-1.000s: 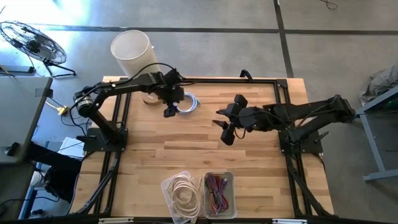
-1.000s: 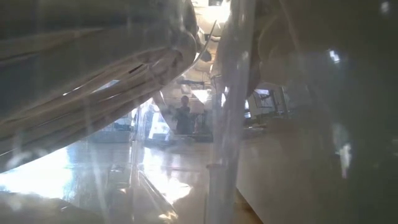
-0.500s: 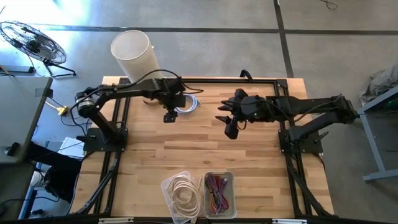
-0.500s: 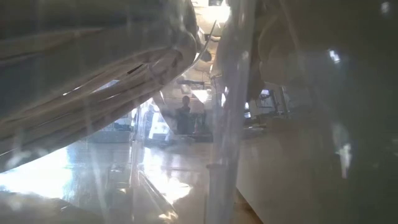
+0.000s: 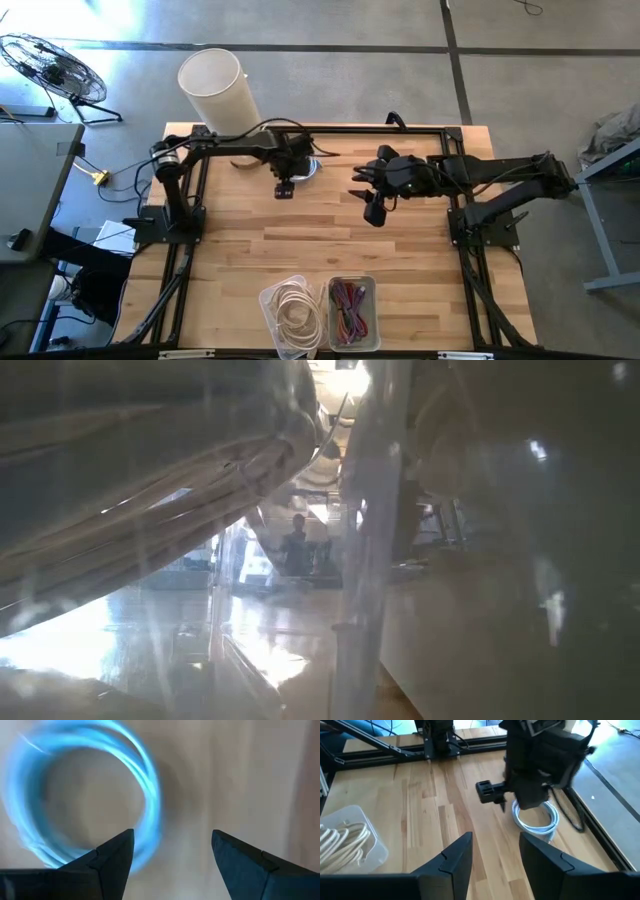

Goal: Pick & Place USB Port
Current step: Put the light blue HDMI cable into the transparent bin

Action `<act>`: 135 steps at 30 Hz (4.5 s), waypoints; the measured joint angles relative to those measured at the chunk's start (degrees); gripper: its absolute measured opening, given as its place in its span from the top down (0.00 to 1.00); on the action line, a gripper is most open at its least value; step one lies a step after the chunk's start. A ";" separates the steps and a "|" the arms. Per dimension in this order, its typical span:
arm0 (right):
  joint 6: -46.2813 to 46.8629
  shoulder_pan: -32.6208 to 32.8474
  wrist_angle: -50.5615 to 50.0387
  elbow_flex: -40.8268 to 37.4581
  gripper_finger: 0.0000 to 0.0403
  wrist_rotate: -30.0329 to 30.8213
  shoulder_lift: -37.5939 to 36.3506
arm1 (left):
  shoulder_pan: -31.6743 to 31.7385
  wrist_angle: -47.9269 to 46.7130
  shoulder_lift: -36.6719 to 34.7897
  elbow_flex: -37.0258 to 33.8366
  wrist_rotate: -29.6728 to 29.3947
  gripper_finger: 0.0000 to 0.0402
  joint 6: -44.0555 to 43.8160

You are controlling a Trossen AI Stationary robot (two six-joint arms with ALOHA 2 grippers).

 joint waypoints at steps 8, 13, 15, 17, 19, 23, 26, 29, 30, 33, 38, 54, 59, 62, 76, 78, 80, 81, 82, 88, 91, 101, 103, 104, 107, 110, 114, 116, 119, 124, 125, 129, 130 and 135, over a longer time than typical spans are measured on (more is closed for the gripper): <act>1.65 0.00 -2.93 0.00 0.62 -0.37 0.00 | 0.00 -4.90 4.73 9.58 0.47 0.35 0.23; 2.62 0.02 -3.48 0.00 0.62 -1.52 0.00 | -0.39 -7.24 7.85 11.06 0.75 0.35 0.52; 2.71 0.04 -3.84 0.00 0.62 -1.81 0.00 | -0.39 -7.76 8.83 11.04 0.79 0.35 0.59; 2.72 0.04 -3.95 0.00 0.62 -1.86 0.00 | -0.37 -7.59 9.71 11.06 0.79 0.35 0.30; 2.93 0.03 -4.10 0.00 0.62 -1.95 0.00 | -0.37 -7.20 10.88 11.06 -0.42 0.35 0.25; 2.93 0.02 -4.43 0.00 0.62 -1.95 0.00 | -0.37 -6.97 12.31 11.08 -2.43 0.35 0.25; 2.93 0.02 -4.54 0.00 0.62 -1.95 0.00 | -0.60 -6.90 13.13 11.05 -4.68 0.36 0.27; 2.92 0.04 -4.89 0.00 0.62 -1.95 0.00 | -0.91 -6.77 13.11 11.06 -5.40 0.43 0.66; 2.93 0.03 -4.86 0.00 0.62 -1.95 0.00 | -1.21 -6.77 13.11 11.06 -5.42 0.48 0.67; 2.93 0.04 -4.84 0.00 0.62 -1.95 0.00 | -1.27 -6.80 13.11 11.06 -5.20 0.67 0.62; 3.34 0.03 -4.84 0.00 0.62 -2.58 0.00 | -1.20 -7.96 13.00 11.08 -2.60 0.95 -1.31; 4.14 0.17 -4.80 0.00 0.62 -2.79 0.02 | -7.80 -17.37 12.72 17.99 -6.71 0.98 -1.06; 5.80 0.17 -4.83 0.00 0.62 -3.01 0.02 | -10.86 -27.22 12.68 26.85 -9.85 0.98 -1.04; 6.82 0.17 -6.32 -0.01 0.62 -7.35 -0.49 | -12.87 -33.77 12.65 32.46 -12.36 0.98 -1.12; 16.84 6.60 -8.15 -0.02 0.62 0.44 -7.77 | -26.48 -43.24 -4.92 37.63 -11.99 0.98 -14.89; 18.52 7.45 -7.87 -0.02 0.62 3.07 -8.15 | -29.64 -42.95 -8.38 37.60 -12.63 0.98 -20.03; 19.87 7.90 -7.81 -0.02 0.62 4.97 -8.15 | -33.08 -43.01 -11.95 37.60 -14.20 0.98 -25.49; 20.54 8.11 -7.81 -0.02 0.62 5.51 -8.14 | -35.04 -43.06 -13.60 37.57 -15.44 0.98 -28.40; 20.94 8.23 -7.81 -0.02 0.62 5.78 -8.09 | -37.19 -43.00 -15.04 37.60 -16.81 0.98 -31.38; 22.93 8.22 -7.88 -0.02 0.62 8.30 -7.93 | -52.61 -39.54 -20.11 37.57 -27.61 0.98 -46.59; 23.37 8.20 -8.39 -0.02 0.62 9.27 -7.96 | -60.65 -37.56 -20.40 37.57 -34.52 0.98 -52.54; 31.22 8.67 -12.45 -0.02 0.62 11.85 -7.96 | -79.43 -35.53 -15.31 37.53 -54.31 0.98 -71.22; 32.04 9.43 -13.15 -0.02 0.62 11.86 -7.96 | -81.15 -34.32 -13.35 37.53 -55.74 0.98 -74.57; 32.11 9.92 -13.14 -0.02 0.62 11.74 -7.96 | -81.73 -33.62 -12.28 37.51 -56.33 0.98 -76.13; 30.87 11.06 -13.21 -0.02 0.62 11.65 -7.98 | -82.63 -29.72 -8.89 37.49 -57.84 0.98 -79.82; 28.84 11.80 -13.21 -0.02 0.62 12.49 -7.98 | -82.53 -25.08 -5.63 37.49 -57.57 0.98 -82.98; 25.95 12.04 -13.23 -0.02 0.62 13.06 -7.98 | -82.47 -19.93 -3.02 37.46 -58.45 0.98 -87.00; 24.72 12.04 -13.37 -0.02 0.62 12.11 -8.03 | -82.47 -17.47 -1.99 37.49 -61.54 0.98 -89.26; 21.89 12.04 -14.95 -0.02 0.62 9.27 -8.83 | -82.47 -14.89 -0.25 37.49 -65.36 0.98 -92.01; 20.10 12.04 -23.41 -0.02 0.62 7.59 -11.28 | -81.82 -13.12 3.15 37.55 -69.71 0.98 -99.01; 20.06 12.04 -25.15 -0.02 0.62 7.58 -11.93 | -81.65 -12.62 4.02 37.53 -69.86 0.98 -100.66; 20.04 12.27 -30.70 -0.02 0.62 7.45 -15.05 | -80.46 -11.76 6.36 37.57 -69.44 0.98 -105.44; 20.04 12.48 -31.46 -0.02 0.62 7.45 -15.85 | -80.15 -11.19 7.05 37.60 -69.44 0.98 -106.41; 19.47 13.84 -32.77 -0.02 0.62 7.30 -19.52 | -79.03 -9.72 9.55 37.49 -68.87 0.98 -110.73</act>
